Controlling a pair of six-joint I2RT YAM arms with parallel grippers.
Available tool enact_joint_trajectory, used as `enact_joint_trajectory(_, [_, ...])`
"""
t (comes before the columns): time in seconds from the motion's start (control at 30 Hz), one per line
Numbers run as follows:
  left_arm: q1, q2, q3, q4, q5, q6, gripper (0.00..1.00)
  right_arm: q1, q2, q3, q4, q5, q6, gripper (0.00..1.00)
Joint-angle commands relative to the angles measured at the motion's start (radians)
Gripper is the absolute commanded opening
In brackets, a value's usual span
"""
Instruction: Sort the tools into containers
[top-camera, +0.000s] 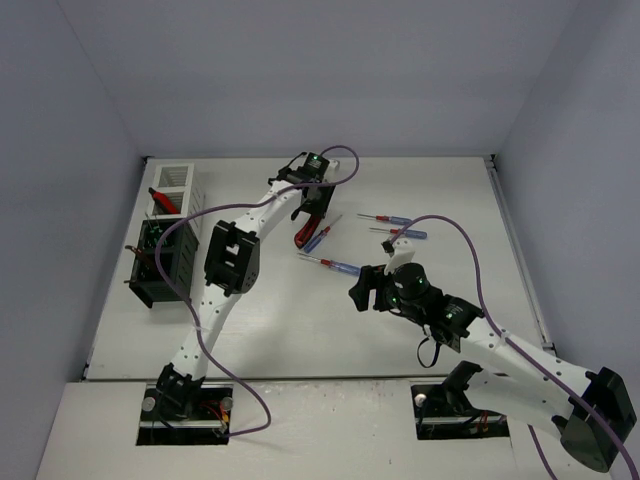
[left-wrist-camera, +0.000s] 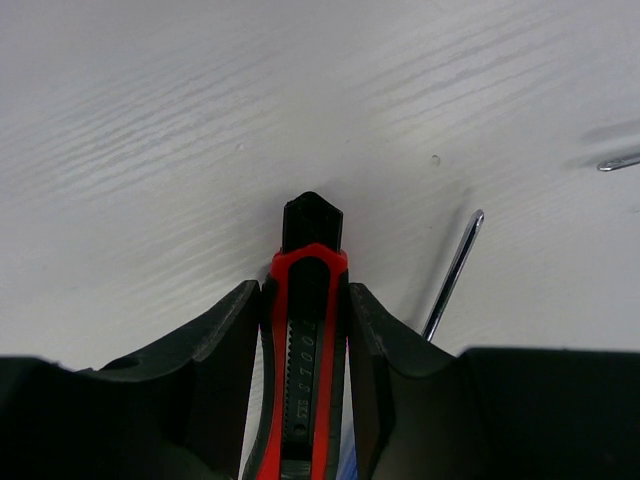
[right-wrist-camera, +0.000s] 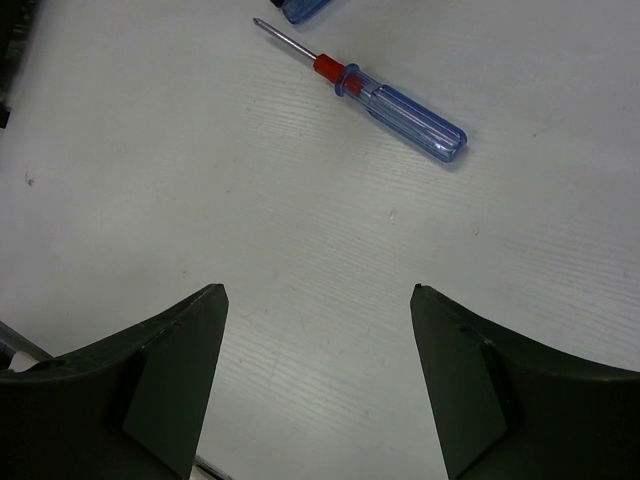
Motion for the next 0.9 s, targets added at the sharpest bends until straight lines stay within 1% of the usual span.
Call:
enact_joint_trajectory(0.0, [0.065, -0.361, -0.099, 0.160, -0.037, -0.011, 0.00, 0.009, -0.001, 0.015, 0.031, 0.020, -0.008, 0.71])
enact_joint_trajectory(0.1, [0.115, -0.522, -0.303, 0.300, -0.049, -0.022, 0.00, 0.009, -0.005, 0.019, 0.029, 0.020, -0.012, 0.71])
enact_joint_trajectory(0.17, [0.161, -0.667, -0.434, 0.457, -0.051, -0.042, 0.00, 0.012, -0.010, 0.019, 0.031, 0.018, -0.014, 0.71])
enact_joint_trajectory(0.2, [0.190, -0.710, -0.498, 0.524, -0.059, -0.046, 0.00, 0.012, -0.012, 0.019, 0.031, 0.017, -0.016, 0.71])
enact_joint_trajectory(0.27, [0.256, -0.798, -0.586, 0.592, -0.072, -0.047, 0.00, 0.014, -0.016, 0.017, 0.030, 0.015, -0.022, 0.71])
enact_joint_trajectory(0.37, [0.324, -0.879, -0.681, 0.656, -0.091, -0.036, 0.00, 0.015, -0.009, 0.019, 0.031, 0.011, -0.039, 0.71])
enact_joint_trajectory(0.43, [0.373, -0.908, -0.725, 0.683, -0.103, -0.030, 0.00, 0.015, -0.005, 0.023, 0.031, 0.008, -0.048, 0.71])
enact_joint_trajectory(0.6, [0.472, -0.975, -0.830, 0.831, -0.157, 0.027, 0.00, 0.016, 0.000, 0.040, 0.031, -0.014, -0.068, 0.71])
enact_joint_trajectory(0.63, [0.472, -0.981, -0.845, 0.848, -0.157, 0.039, 0.00, 0.015, -0.003, 0.039, 0.031, -0.015, -0.070, 0.72])
enact_joint_trajectory(0.73, [0.510, -0.969, -0.904, 0.930, -0.171, 0.065, 0.00, 0.016, -0.010, 0.030, 0.031, -0.017, -0.079, 0.72])
enact_joint_trajectory(0.77, [0.510, -0.969, -0.905, 0.951, -0.171, 0.066, 0.00, 0.016, -0.010, 0.026, 0.031, -0.018, -0.080, 0.72])
enact_joint_trajectory(0.87, [0.563, -0.930, -0.924, 1.024, -0.173, 0.067, 0.00, 0.016, -0.013, 0.016, 0.028, -0.027, -0.093, 0.72])
